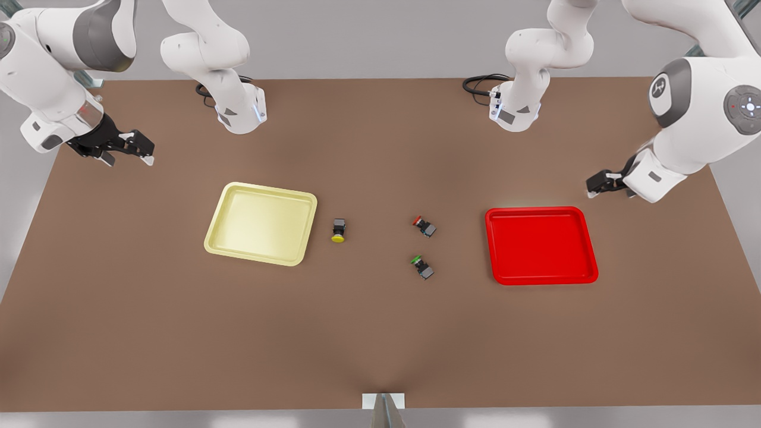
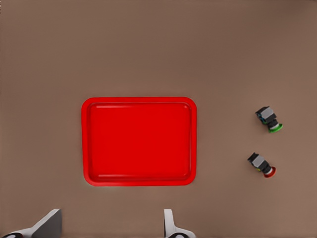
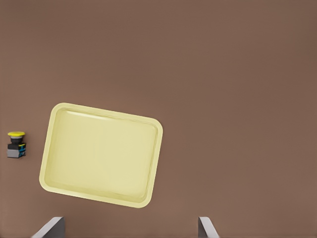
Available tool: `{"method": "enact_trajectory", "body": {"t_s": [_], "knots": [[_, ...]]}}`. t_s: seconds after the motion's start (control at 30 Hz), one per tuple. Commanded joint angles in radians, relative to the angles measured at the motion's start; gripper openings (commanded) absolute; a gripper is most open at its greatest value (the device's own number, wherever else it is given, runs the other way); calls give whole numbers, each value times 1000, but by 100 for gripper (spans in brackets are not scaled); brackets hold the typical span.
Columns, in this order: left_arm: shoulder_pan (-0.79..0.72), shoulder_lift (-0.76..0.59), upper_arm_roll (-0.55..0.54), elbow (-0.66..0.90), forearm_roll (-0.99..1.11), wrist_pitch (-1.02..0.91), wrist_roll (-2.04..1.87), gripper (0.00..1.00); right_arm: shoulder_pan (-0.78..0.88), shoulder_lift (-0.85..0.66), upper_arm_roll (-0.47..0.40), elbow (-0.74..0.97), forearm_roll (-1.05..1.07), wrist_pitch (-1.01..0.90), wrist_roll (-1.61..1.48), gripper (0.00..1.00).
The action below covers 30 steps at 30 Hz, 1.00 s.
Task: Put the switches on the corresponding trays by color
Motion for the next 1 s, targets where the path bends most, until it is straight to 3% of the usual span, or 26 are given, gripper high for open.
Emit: {"method": "enact_trajectory", "body": {"t_s": [0.0,0.1,0.17,0.2,0.27,0.4,0.43,0.5,0.57,0.73,0.97], "knots": [[-26,2,0,2,-1,0,-3,100,-1,0,0,0,0,0,0,100],[-26,58,-8,49,-4,-31,-21,100,-2,-2,-2,-2,29,-2,0,100],[-29,101,-78,71,17,-22,-72,100,0,0,0,-2,29,-2,0,100],[-31,132,-133,71,32,-20,-283,100,0,6,8,1,31,0,5,100],[-31,195,-253,68,32,4,-572,100,0,23,104,15,34,6,132,100],[-48,311,-465,35,28,242,-1323,100,0,116,288,40,120,49,380,100],[-65,360,-492,35,35,305,-1509,100,0,172,383,37,155,139,540,100],[-83,414,-535,34,66,377,-1631,100,0,282,483,41,155,245,574,100],[-100,480,-584,32,104,428,-1647,100,77,402,523,46,153,386,586,100],[-106,469,-603,-152,167,537,-1644,99,130,650,548,109,51,514,558,100],[-106,422,-499,-357,198,833,-1525,98,192,699,546,-17,51,690,592,100]]}}
